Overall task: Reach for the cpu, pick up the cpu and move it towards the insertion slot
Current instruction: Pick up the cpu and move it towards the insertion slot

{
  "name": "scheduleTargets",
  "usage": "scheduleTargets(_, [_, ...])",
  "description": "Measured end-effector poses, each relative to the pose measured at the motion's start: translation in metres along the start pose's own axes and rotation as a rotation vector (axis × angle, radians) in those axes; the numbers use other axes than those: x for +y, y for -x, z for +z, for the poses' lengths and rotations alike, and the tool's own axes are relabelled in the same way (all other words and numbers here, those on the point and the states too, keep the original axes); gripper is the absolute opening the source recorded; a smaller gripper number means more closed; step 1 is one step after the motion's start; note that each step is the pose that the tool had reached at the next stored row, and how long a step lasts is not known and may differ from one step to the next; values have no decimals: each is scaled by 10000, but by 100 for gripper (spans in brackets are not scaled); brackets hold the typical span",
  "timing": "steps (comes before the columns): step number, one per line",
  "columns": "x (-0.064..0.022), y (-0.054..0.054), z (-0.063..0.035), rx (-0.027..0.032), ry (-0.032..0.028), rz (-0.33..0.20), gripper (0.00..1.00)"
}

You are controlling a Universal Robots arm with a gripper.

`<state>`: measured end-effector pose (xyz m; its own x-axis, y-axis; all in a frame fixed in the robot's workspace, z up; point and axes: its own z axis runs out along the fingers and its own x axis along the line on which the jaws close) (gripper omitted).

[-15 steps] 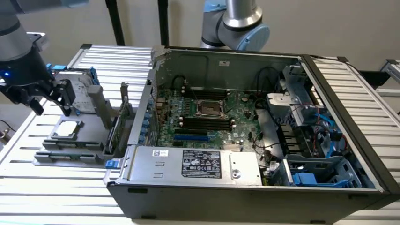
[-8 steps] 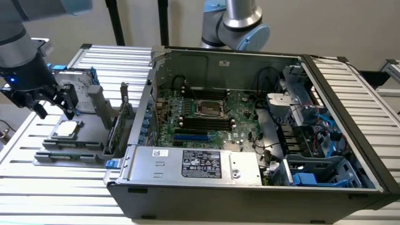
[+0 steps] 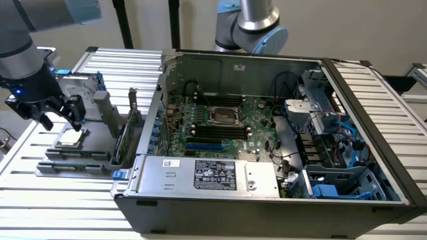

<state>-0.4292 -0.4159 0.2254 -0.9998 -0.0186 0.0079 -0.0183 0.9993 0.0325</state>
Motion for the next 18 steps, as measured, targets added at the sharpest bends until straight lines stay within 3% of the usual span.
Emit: scheduleTargets(18, [30,-18,329,-15,4,468,71])
